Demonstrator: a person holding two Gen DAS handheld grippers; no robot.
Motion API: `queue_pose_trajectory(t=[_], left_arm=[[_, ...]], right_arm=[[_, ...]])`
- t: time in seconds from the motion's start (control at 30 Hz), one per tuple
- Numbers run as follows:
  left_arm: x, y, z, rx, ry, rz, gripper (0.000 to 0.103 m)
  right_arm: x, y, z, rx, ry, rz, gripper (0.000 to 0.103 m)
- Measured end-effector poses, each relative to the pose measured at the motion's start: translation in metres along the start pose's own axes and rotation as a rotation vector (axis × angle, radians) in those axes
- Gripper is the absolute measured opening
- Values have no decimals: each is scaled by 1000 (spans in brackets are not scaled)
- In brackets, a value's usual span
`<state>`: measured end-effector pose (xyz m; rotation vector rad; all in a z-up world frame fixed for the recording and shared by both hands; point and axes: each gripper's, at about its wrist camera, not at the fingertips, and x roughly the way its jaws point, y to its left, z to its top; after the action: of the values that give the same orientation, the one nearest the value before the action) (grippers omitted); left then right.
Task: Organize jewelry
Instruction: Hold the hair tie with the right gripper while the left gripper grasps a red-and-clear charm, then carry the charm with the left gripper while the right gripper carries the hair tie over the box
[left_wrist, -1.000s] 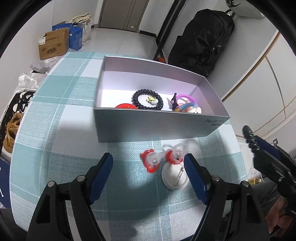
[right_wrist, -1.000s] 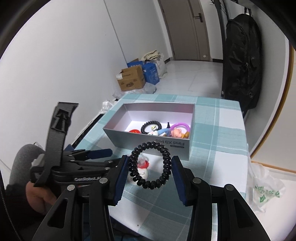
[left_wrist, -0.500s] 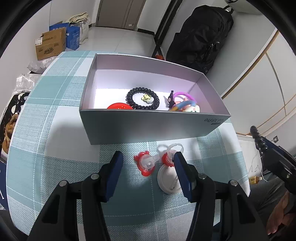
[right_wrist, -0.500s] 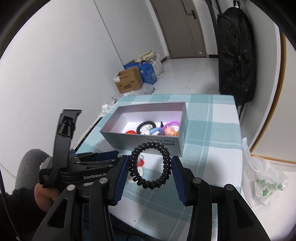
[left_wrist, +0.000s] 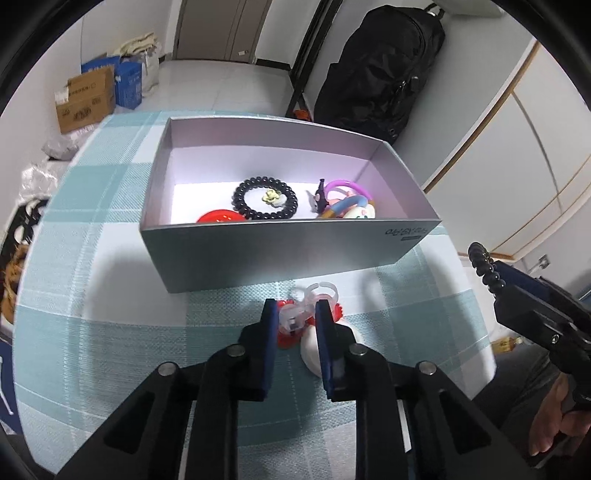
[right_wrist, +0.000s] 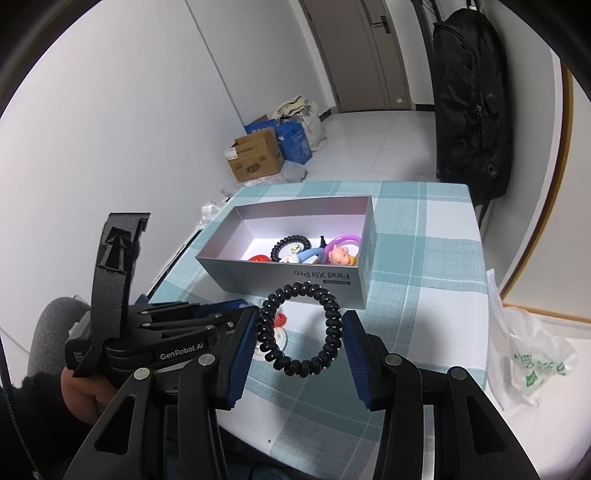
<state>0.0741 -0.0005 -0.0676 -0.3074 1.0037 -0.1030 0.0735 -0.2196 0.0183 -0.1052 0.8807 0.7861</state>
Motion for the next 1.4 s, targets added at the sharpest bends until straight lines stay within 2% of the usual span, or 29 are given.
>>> queue_pose_trajectory(t=[0.27, 0.63, 0.7, 0.9, 1.2, 1.4], left_arm=[[-8, 7, -6, 21, 14, -29, 15], [-16, 10, -11, 22, 25, -64, 15], [-22, 10, -12, 26, 10, -49, 15], [-32, 15, -9, 1, -29, -65, 14], [-57, 19, -3, -13, -99, -104, 14], [-68, 22, 14, -29, -147, -109, 14]], right_arm=[[11, -1, -2, 8, 28, -20, 45], [26, 15, 0, -12, 41, -4, 45], [28, 18, 1, -14, 41, 6, 45], [29, 30, 4, -44, 23, 32, 45], [29, 31, 22, -1, -13, 76, 45], [35, 26, 35, 36, -18, 95, 45]])
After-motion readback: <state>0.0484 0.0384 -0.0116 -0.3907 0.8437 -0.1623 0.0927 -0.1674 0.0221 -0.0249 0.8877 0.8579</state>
